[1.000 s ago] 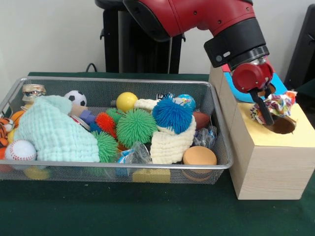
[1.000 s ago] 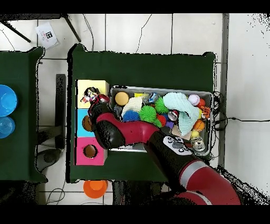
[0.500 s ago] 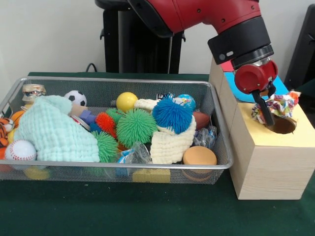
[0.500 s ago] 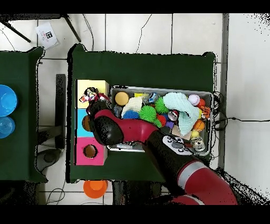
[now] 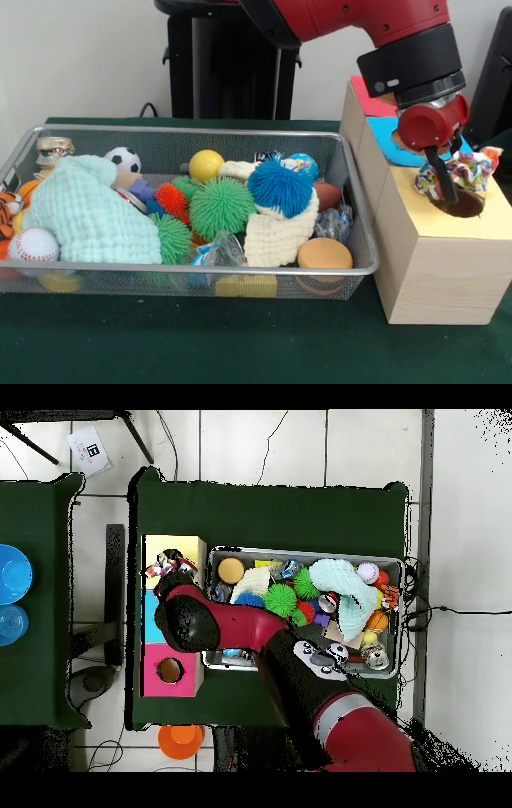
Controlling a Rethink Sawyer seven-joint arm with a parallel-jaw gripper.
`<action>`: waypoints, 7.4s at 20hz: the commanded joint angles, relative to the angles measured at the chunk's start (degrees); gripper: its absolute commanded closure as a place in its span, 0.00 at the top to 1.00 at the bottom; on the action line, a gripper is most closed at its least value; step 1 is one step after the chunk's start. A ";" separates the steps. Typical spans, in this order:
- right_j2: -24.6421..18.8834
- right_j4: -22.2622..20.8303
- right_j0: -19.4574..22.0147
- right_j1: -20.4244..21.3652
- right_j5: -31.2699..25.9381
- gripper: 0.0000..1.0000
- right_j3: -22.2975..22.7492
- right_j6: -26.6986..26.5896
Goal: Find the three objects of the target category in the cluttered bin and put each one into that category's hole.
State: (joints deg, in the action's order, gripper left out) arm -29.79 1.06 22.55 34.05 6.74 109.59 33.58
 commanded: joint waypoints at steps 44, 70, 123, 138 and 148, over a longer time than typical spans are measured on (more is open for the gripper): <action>19.53 5.38 -16.15 13.50 -25.44 1.00 -3.97 16.11; 14.40 0.01 -8.88 11.57 -12.31 1.00 0.11 12.99; 6.92 3.08 -5.56 8.65 -26.50 1.00 3.37 11.14; 5.81 1.61 -5.23 6.09 -22.40 1.00 3.11 11.52; 4.57 1.06 -4.32 5.54 -20.64 1.00 3.49 11.47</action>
State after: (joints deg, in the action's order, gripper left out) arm -21.12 3.50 16.07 42.13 -12.87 110.65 33.58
